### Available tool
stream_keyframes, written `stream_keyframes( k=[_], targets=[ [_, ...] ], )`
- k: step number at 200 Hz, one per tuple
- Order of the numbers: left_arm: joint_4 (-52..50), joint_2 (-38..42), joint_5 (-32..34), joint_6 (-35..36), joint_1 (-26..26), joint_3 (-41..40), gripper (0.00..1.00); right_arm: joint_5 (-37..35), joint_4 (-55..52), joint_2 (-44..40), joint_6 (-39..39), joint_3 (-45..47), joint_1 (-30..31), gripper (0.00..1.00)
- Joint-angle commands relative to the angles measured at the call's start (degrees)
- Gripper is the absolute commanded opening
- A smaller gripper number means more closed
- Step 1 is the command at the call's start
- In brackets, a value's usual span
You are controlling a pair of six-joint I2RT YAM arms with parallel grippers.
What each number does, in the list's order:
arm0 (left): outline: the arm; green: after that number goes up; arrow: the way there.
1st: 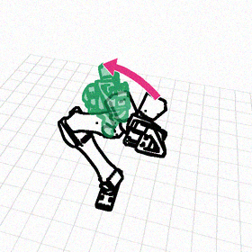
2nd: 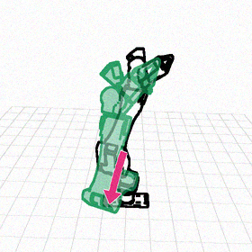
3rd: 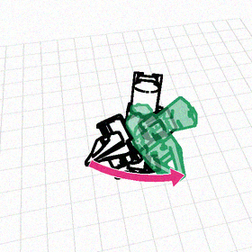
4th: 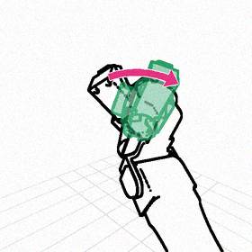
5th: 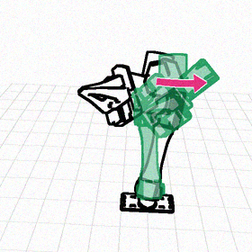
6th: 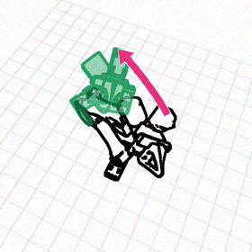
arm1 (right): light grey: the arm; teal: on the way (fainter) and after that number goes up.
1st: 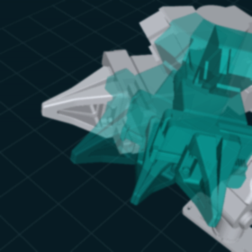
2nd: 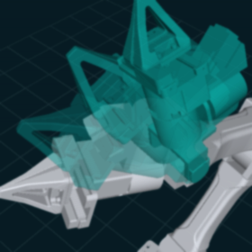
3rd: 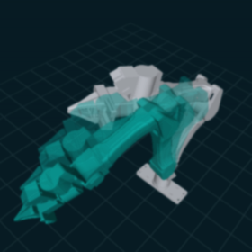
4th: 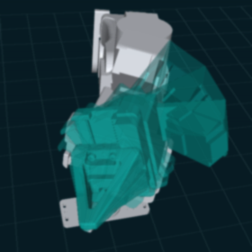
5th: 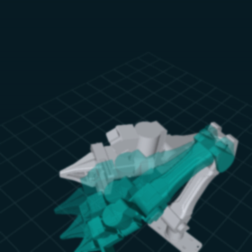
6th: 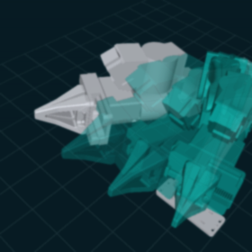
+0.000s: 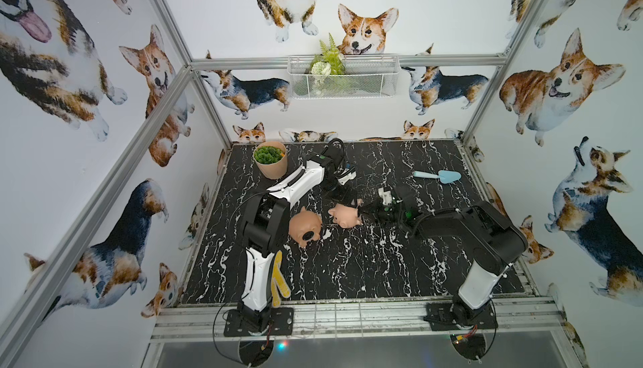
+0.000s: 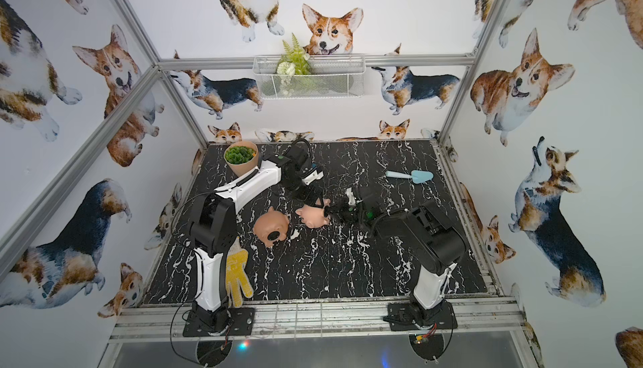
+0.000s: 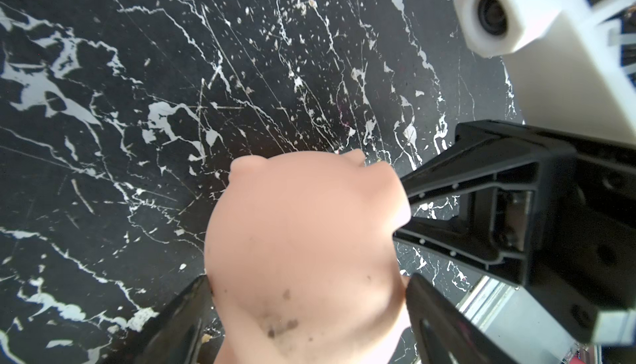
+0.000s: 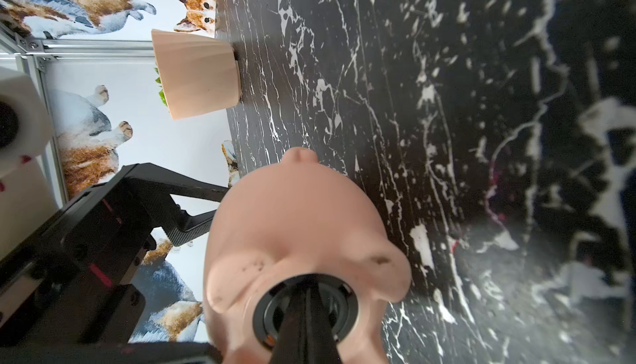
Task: Close piggy banks
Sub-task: Screw the knob on the piggy bank.
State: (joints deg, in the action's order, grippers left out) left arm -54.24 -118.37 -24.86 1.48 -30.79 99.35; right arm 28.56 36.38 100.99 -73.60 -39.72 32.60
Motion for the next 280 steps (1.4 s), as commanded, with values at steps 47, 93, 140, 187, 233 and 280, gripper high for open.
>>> stream_keyframes(
  k=[47,93,140,187,233,280],
  targets=[
    [-5.4,-0.6,-1.6,1.2,-1.0,-0.4,0.89,-3.6,-3.4,-0.5,-4.5,-0.6,0.0,0.0],
    [-5.4,-0.4,-1.5,1.2,-1.1,-0.4,0.89,-2.8,-4.0,-0.4,-6.0,-1.0,0.0,0.0],
    [-5.2,0.6,-0.5,1.0,-1.5,-1.3,0.89,-1.5,-3.8,-0.8,-6.0,-1.1,-0.3,0.0],
    [-5.4,1.1,2.4,1.5,-1.5,-1.4,0.89,-0.2,-8.7,-1.7,-3.3,-1.2,-1.3,0.07],
    [-6.7,1.0,3.5,1.8,-1.4,1.3,0.89,0.2,-12.9,-4.3,-0.7,-0.6,-2.2,0.16],
    [-7.8,1.2,4.6,1.5,-1.3,3.9,0.89,0.4,-23.3,-10.2,5.1,-1.4,-4.8,0.18]
  ],
)
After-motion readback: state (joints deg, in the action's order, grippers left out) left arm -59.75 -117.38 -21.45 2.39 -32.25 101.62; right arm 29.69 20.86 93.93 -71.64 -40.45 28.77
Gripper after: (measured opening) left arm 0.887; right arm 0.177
